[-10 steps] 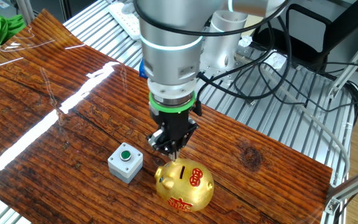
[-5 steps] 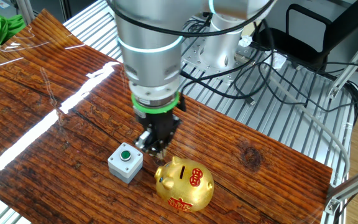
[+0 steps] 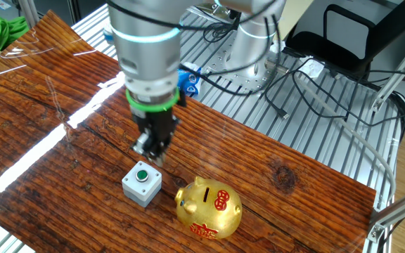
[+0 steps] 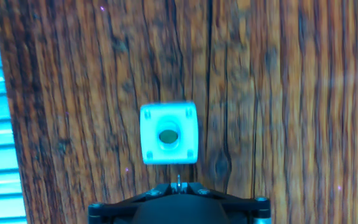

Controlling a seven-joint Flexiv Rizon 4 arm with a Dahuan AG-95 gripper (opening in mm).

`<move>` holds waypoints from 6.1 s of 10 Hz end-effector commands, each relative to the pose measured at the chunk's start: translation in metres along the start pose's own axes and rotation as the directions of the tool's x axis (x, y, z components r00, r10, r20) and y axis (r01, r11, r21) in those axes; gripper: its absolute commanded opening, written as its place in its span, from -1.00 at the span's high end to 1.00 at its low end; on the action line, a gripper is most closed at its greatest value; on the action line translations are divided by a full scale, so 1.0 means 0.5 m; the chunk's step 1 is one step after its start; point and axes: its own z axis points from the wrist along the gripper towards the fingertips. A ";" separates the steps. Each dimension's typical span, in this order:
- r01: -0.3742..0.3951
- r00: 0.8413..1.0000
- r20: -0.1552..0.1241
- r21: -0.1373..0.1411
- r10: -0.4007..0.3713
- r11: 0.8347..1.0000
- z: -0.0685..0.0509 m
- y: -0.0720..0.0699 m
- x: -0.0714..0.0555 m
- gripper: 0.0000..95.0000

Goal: Drop coins into a piggy bank

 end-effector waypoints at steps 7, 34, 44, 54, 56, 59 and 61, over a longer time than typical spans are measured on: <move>-0.135 0.991 -0.022 -0.015 0.134 0.991 -0.004 -0.018 -0.052 1.00; -0.530 0.848 -0.028 -0.002 0.530 0.848 0.034 -0.078 0.162 1.00; -0.650 0.760 -0.022 -0.002 0.650 0.760 0.040 -0.086 0.192 1.00; -0.766 0.642 -0.045 0.001 0.765 0.643 0.037 -0.076 0.203 1.00; -0.768 0.640 -0.044 0.007 0.767 0.641 0.038 -0.076 0.203 1.00; -0.742 0.670 -0.034 0.011 0.742 0.670 0.038 -0.076 0.203 1.00; -0.745 0.667 0.001 0.007 0.745 0.667 0.038 -0.077 0.203 1.00</move>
